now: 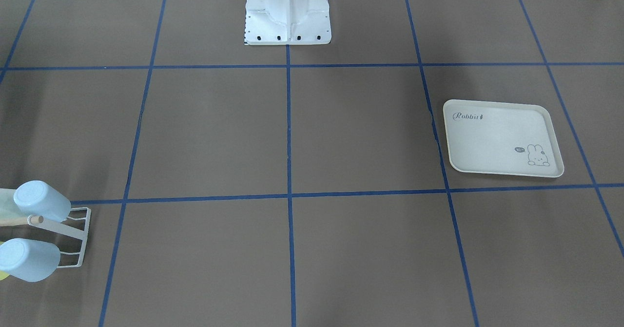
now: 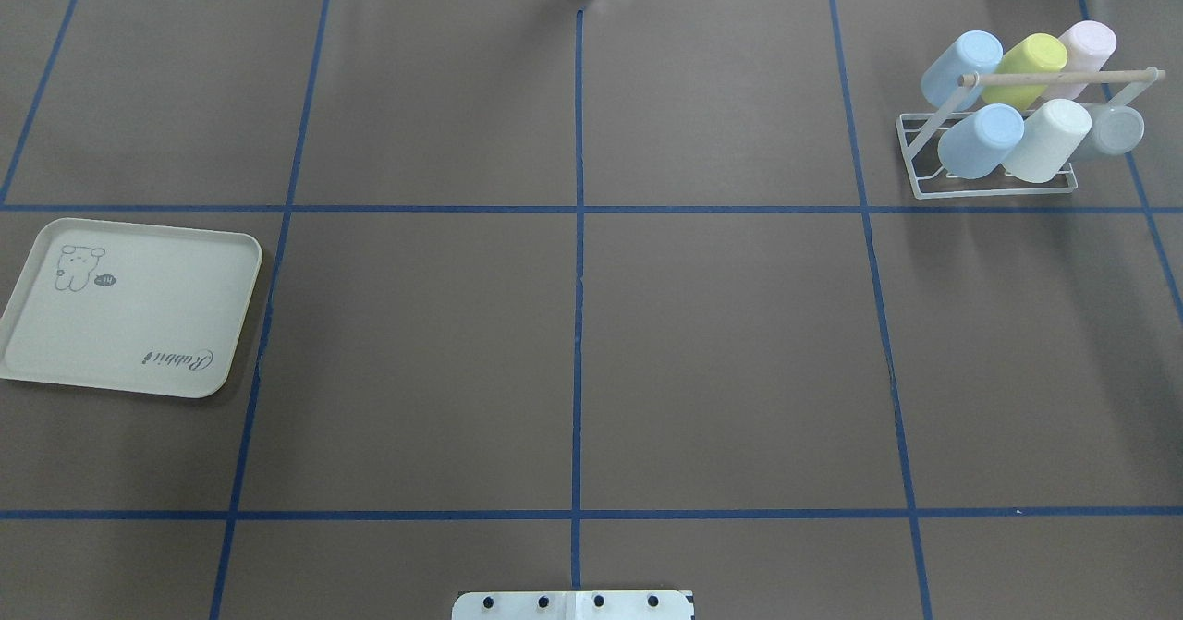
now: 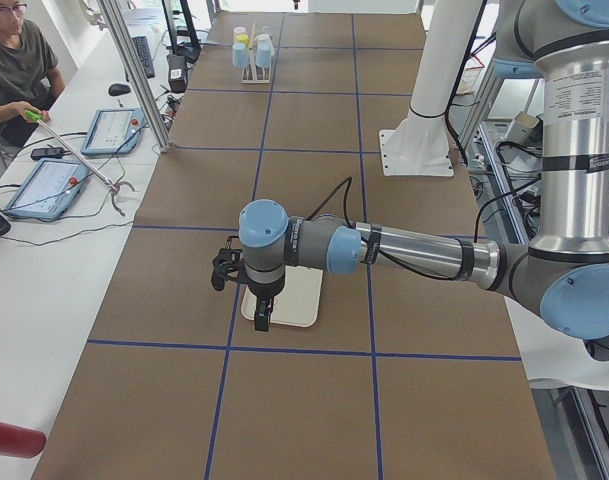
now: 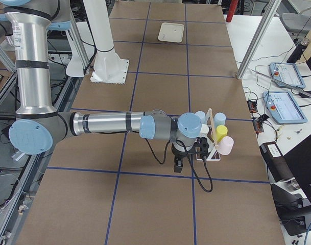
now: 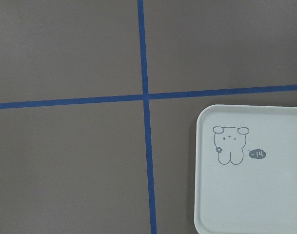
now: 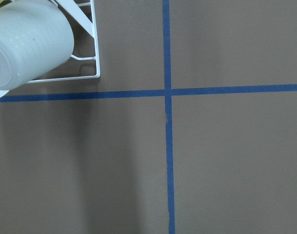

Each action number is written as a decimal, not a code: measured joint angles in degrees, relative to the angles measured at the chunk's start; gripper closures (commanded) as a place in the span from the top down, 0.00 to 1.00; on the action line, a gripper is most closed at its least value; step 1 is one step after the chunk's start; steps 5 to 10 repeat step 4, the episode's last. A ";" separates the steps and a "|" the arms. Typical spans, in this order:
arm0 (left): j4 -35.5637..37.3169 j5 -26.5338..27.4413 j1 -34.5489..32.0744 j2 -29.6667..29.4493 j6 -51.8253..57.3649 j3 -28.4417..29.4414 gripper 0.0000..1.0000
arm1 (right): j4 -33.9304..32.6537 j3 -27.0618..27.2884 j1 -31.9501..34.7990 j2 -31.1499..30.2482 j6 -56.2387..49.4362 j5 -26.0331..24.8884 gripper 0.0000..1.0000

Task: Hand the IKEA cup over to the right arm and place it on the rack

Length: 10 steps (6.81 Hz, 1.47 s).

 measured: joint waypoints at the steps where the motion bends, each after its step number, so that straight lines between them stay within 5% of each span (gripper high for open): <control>1: 0.06 0.00 0.00 -0.06 0.02 -0.01 1.00 | 0.00 0.00 0.01 0.05 0.01 0.00 1.00; 10: 0.06 0.00 0.00 -0.15 0.03 0.01 1.00 | 0.00 0.02 -0.01 0.36 0.03 0.00 1.00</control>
